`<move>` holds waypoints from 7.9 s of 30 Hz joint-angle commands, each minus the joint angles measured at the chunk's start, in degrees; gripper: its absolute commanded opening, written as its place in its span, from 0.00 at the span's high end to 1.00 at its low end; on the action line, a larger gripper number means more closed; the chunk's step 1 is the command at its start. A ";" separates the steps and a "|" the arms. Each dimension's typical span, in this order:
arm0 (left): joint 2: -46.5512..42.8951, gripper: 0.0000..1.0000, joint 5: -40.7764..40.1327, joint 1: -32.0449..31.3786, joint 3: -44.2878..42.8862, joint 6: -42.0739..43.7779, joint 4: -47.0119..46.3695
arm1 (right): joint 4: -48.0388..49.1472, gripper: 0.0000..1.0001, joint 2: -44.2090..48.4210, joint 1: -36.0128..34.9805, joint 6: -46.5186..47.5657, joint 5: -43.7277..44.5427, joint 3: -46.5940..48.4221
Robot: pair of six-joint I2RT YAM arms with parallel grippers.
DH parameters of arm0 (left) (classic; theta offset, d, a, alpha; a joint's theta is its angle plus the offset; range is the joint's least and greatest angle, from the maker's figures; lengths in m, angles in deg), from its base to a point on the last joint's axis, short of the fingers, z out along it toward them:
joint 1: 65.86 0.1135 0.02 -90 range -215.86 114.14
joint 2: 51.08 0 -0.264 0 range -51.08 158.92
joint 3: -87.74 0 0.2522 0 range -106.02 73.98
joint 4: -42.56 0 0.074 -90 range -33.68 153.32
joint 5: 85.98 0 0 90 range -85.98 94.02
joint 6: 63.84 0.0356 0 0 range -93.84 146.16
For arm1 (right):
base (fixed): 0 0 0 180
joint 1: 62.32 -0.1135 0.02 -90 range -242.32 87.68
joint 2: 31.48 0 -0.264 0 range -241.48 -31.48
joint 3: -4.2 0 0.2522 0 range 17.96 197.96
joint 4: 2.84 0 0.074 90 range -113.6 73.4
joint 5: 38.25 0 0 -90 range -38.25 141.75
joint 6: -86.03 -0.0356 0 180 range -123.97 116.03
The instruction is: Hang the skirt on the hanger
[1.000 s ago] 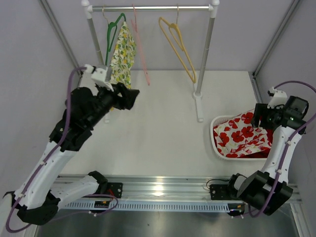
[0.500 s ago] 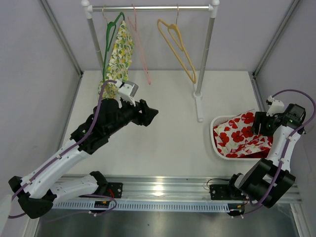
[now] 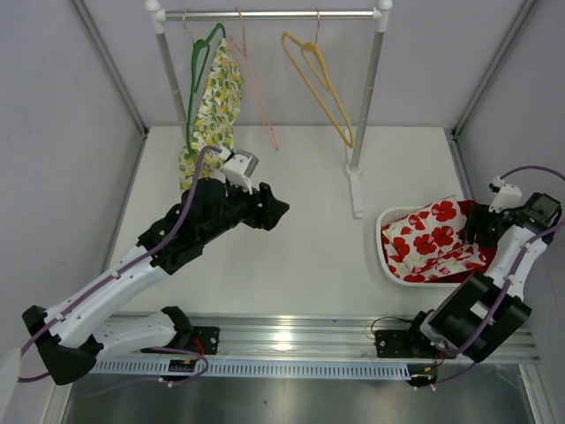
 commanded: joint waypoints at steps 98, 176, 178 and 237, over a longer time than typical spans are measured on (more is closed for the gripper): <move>27.80 0.17 -20.44 -20.63 0.37 7.83 -48.57 | -13.64 1.00 -11.00 -66.64 -12.19 -2.89 72.59; 19.45 0.38 -18.50 -16.76 18.64 -4.55 -39.34 | -10.30 1.00 -9.86 -80.54 -3.14 21.11 55.80; 20.50 0.37 -16.65 -17.81 18.90 -5.08 -41.36 | -10.39 1.00 -10.03 -80.54 -3.14 21.19 55.97; 49.19 1.00 -49.25 -29.68 -8.62 -50.87 -1.12 | -9.69 1.00 -12.94 -81.86 -2.61 26.29 58.61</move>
